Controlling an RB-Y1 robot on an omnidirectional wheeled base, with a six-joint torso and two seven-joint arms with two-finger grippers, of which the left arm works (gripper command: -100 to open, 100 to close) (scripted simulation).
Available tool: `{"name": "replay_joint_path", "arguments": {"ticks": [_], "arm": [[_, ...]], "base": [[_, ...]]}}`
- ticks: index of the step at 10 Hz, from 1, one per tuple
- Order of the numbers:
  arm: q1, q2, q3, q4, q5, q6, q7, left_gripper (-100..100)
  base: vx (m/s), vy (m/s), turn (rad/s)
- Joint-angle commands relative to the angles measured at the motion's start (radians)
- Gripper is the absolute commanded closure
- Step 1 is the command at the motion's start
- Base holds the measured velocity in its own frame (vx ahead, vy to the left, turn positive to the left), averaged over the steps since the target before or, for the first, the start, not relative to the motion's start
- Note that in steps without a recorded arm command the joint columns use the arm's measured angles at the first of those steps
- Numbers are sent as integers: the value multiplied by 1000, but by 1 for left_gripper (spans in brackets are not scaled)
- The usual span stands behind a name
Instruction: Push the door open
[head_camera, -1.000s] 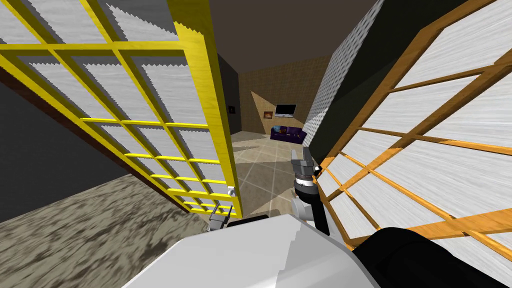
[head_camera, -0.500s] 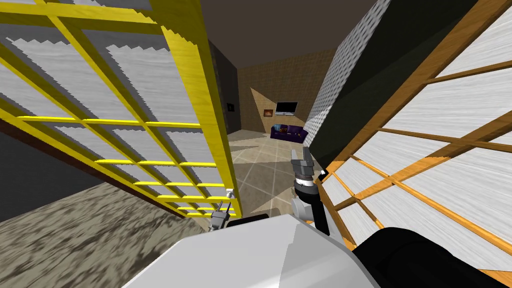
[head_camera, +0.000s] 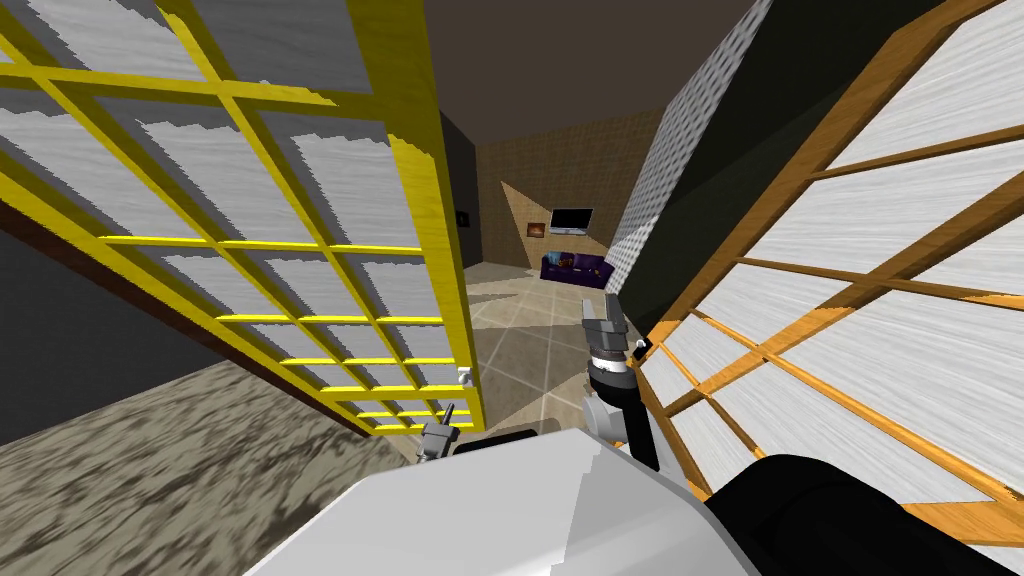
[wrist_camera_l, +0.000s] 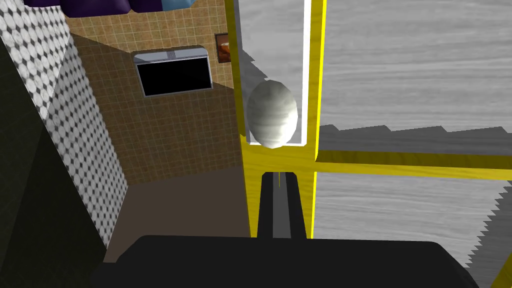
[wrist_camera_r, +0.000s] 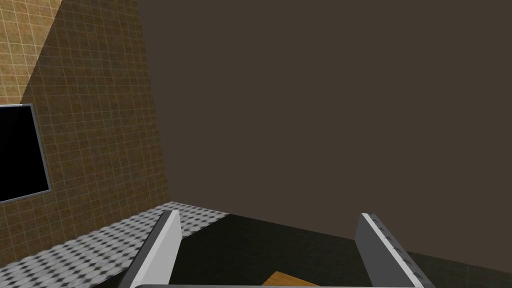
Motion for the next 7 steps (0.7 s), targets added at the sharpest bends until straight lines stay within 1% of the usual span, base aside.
{"name": "replay_joint_path", "arguments": {"ticks": [1, 2, 3, 4, 5, 7], "arm": [[15, 17, 14, -3, 18, -8, -5, -100], [19, 4, 18, -4, 23, -10, -6, -100], [24, -22, 23, -5, 28, -13, -8, -100], [21, -9, 20, -4, 24, -11, -7, -100], [10, 16, 24, -2, 26, -3, -8, -100], [0, 24, 27, 0, 27, 4, -8, -100]], "base": [[-115, -74, 193], [-175, -105, 177], [-139, -80, 87], [-55, -35, 15], [94, -24, -30], [188, -46, -14]]}}
